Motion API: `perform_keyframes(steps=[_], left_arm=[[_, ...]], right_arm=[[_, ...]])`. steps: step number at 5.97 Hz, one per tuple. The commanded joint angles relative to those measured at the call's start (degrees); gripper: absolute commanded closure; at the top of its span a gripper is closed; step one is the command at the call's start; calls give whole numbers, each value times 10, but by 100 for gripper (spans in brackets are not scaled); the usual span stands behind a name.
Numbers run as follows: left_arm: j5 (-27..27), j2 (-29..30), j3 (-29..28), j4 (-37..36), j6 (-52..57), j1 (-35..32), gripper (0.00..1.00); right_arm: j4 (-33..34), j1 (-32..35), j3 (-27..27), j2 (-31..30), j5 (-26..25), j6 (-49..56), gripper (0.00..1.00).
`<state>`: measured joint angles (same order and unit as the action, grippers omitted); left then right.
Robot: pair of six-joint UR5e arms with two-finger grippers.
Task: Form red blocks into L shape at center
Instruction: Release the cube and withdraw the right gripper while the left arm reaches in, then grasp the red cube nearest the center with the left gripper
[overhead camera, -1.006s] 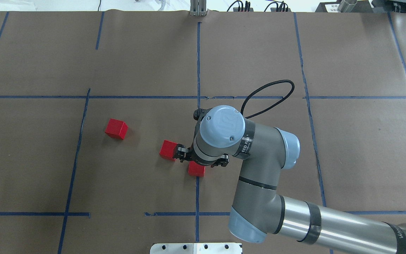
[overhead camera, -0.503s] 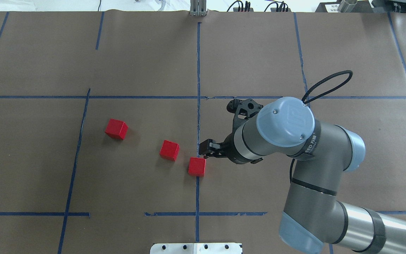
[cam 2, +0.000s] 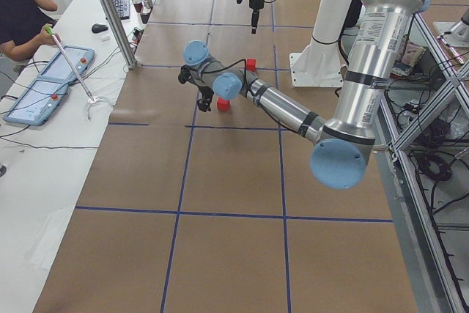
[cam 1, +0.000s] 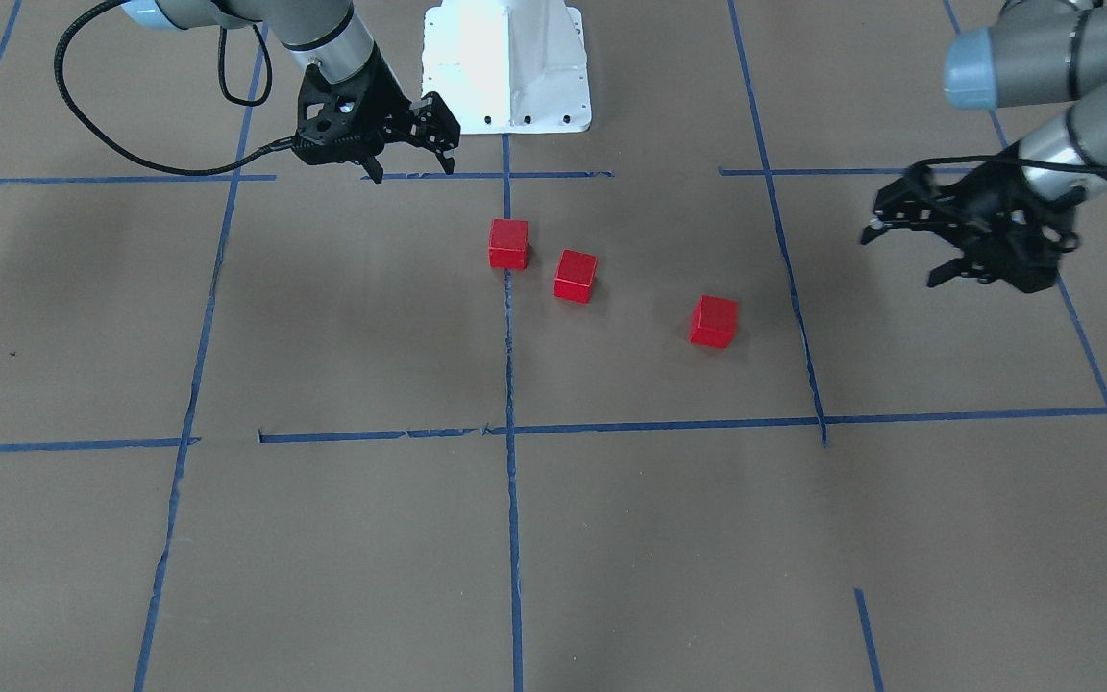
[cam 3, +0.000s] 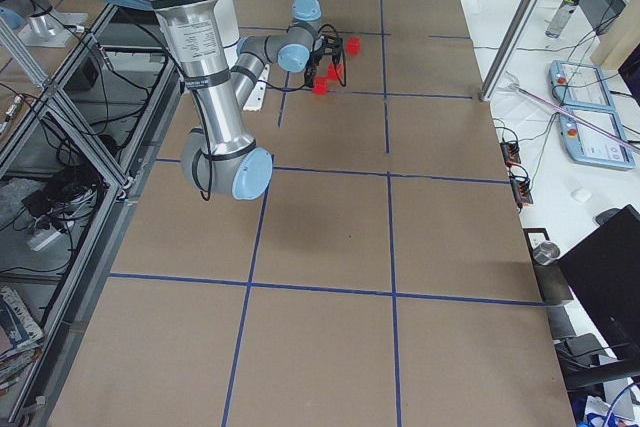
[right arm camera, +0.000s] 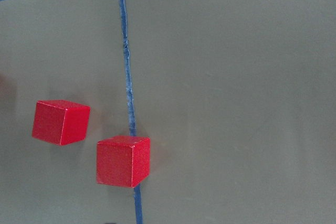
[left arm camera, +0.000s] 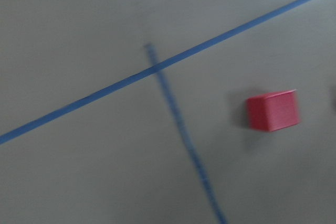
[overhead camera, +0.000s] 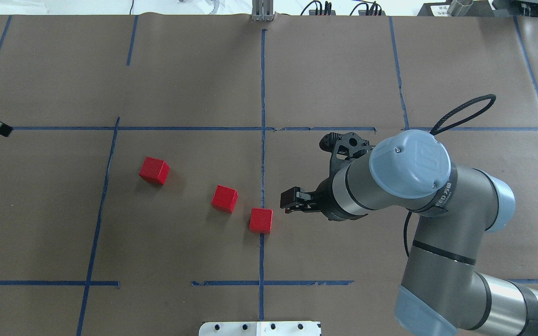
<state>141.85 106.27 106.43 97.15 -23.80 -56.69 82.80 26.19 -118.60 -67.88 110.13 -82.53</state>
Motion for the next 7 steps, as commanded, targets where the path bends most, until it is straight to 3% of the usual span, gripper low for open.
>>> perform_keyframes(steps=[1, 2, 4, 5, 7], left_arm=[[-166, 94, 1, -1, -157, 164, 0], [-241, 123, -8, -2, -231, 252, 0], [-331, 147, -35, 0, -290, 301, 0], [-357, 160, -59, 1, -332, 323, 0], [-358, 176, -71, 1, -335, 323, 0]], right_arm=[[0, 1, -13, -27, -2, 1, 0], [0, 4, -16, -30, -4, 0, 0], [1, 5, -27, -49, -7, 0, 0], [2, 4, -25, -52, -8, 0, 0], [2, 4, -24, -55, -9, 0, 0]])
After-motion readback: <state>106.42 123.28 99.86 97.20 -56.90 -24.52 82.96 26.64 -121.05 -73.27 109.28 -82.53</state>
